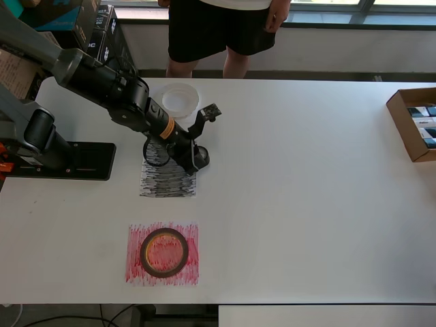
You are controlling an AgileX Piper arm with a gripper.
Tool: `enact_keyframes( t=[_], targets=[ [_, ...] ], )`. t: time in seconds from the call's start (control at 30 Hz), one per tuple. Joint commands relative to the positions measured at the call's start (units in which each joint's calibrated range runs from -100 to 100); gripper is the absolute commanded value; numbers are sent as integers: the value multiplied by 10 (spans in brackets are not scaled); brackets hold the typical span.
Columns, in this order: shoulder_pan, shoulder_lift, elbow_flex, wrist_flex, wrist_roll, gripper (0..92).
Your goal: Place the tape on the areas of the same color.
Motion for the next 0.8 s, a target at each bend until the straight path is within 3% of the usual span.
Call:
enact_keyframes(
  t=[0.0,0.77],
  targets=[
    [-2,-13,47,-42,-16,0],
    [16,-15,63,-37,-17,0]
  ],
)
